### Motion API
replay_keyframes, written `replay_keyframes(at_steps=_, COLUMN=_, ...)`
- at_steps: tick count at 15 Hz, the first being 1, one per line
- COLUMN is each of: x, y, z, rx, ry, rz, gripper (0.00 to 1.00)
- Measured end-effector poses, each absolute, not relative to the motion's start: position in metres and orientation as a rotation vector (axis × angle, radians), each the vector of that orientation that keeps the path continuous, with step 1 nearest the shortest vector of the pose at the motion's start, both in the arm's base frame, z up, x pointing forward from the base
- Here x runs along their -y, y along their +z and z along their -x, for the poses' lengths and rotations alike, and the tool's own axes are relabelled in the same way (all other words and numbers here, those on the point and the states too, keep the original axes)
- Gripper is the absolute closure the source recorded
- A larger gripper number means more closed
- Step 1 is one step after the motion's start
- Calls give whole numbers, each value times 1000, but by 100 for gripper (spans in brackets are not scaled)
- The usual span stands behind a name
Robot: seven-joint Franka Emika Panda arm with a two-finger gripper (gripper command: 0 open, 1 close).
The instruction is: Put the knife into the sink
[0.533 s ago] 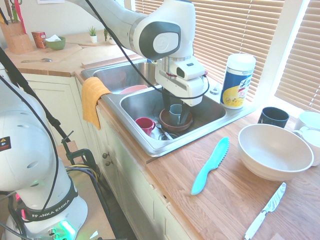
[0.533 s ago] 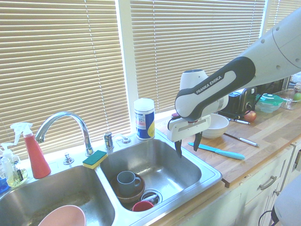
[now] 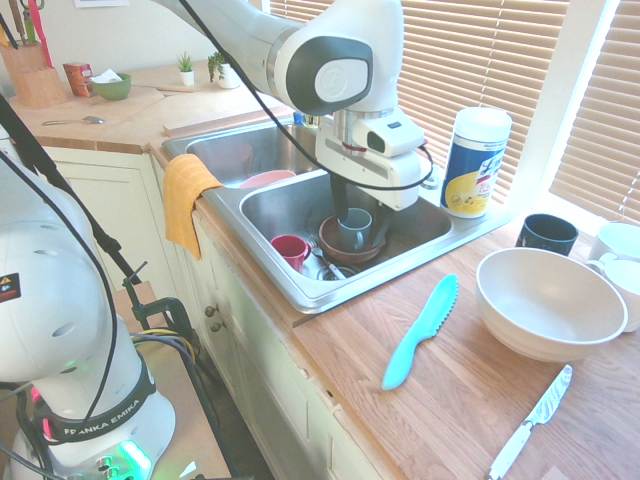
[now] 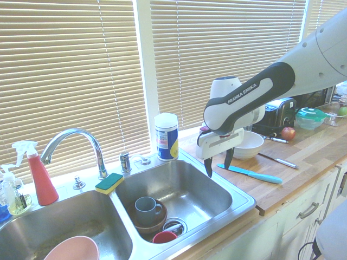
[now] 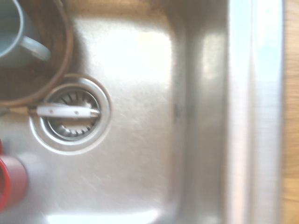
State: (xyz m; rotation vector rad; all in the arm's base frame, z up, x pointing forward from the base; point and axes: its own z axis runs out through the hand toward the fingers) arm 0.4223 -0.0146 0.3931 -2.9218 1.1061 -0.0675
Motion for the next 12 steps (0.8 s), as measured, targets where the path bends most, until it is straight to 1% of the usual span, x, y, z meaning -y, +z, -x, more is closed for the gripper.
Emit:
replay_keyframes(at_steps=2, x=39, y=394, z=-417, rx=-945, ry=-24, rz=2968, gripper=0)
replay_keyframes(at_steps=5, x=80, y=385, z=-413, rx=-808, ry=-55, rz=3029, gripper=0)
replay_keyframes(at_steps=12, x=132, y=342, z=-404, rx=-829, ry=-57, rz=3073, gripper=0)
